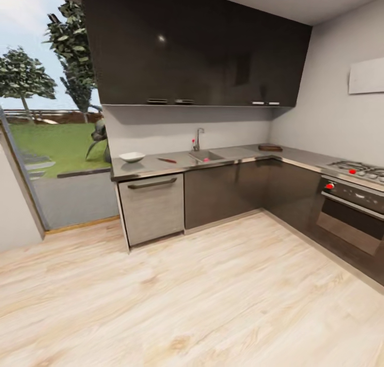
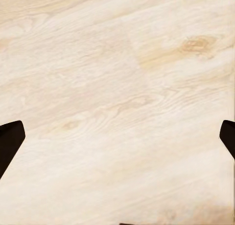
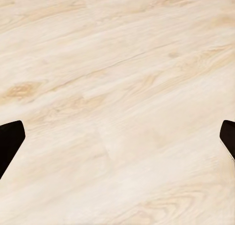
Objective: In the kitchen, take the Vidalia onion out of the sink, dice it on the chopping board with the paring knife, put the diced onion into the bowl on the countertop, then place both the paring knife and the chopping board into the sink.
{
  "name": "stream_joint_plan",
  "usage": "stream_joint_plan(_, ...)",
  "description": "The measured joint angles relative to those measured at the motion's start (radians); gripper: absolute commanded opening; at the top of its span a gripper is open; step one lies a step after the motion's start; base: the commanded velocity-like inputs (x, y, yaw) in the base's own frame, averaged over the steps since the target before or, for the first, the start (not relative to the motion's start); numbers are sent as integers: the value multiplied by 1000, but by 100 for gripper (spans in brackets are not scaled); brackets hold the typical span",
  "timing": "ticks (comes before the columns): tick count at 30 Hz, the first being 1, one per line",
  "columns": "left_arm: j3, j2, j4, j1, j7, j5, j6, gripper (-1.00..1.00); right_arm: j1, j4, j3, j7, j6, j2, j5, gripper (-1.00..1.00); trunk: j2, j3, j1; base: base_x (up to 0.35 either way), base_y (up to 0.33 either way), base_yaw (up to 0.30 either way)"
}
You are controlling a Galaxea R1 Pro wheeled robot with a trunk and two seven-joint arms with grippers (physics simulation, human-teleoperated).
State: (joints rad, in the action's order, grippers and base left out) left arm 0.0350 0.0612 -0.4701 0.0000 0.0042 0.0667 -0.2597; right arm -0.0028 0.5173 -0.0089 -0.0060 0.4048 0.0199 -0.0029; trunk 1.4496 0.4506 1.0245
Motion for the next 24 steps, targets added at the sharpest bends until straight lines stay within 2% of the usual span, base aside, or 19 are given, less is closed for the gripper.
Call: stream_joint_plan(24, 0, 0, -1, 0, 0, 0, -1, 100, 0, 0, 0, 0, 0, 0, 0, 100, 0, 0, 0, 284, -206, 186)
